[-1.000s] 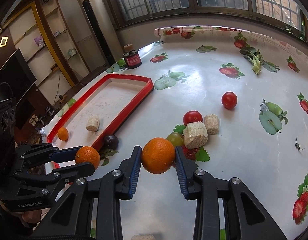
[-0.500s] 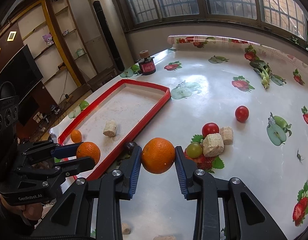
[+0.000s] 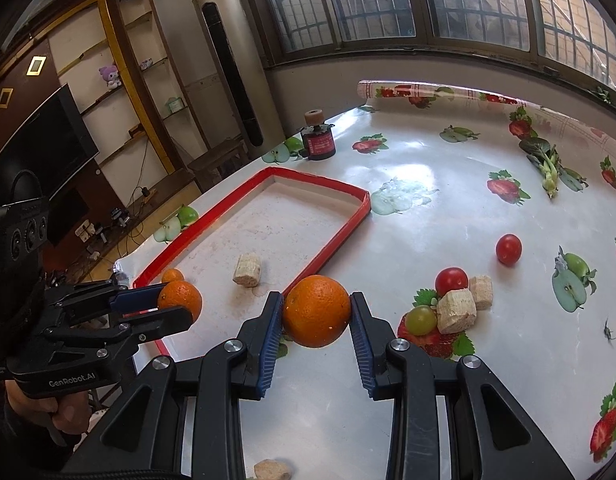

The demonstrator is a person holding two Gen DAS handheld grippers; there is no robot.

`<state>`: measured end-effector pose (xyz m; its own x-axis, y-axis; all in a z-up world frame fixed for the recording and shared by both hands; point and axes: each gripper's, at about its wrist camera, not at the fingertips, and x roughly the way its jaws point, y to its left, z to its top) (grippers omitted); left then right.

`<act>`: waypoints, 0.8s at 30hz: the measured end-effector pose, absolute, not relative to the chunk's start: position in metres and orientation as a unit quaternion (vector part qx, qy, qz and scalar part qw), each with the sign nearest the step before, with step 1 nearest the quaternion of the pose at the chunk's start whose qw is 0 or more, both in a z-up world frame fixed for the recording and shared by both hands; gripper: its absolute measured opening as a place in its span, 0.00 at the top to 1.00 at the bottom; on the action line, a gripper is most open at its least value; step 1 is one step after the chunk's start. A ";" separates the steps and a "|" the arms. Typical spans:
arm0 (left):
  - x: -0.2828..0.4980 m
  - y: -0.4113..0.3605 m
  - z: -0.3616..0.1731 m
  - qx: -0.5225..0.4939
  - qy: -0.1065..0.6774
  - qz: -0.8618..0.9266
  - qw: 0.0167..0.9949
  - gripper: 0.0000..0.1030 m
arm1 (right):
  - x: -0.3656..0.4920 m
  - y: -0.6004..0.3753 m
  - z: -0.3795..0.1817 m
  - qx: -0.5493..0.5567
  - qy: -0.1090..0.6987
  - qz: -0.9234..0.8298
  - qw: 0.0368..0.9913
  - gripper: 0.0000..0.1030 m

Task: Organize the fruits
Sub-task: 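Carry both oranges over the red-rimmed tray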

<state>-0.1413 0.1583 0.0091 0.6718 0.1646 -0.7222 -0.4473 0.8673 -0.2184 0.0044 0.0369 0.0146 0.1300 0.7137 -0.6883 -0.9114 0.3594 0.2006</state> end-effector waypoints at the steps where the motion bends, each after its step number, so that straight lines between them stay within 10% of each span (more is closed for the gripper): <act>1: -0.143 0.160 0.009 -0.194 0.366 0.173 0.894 0.68 | 0.003 0.039 0.016 -0.136 0.364 0.551 0.738 0.67; 24: -0.172 0.212 0.001 -0.219 0.357 0.223 0.880 0.68 | -0.009 0.078 0.011 -0.147 0.365 0.569 0.722 0.67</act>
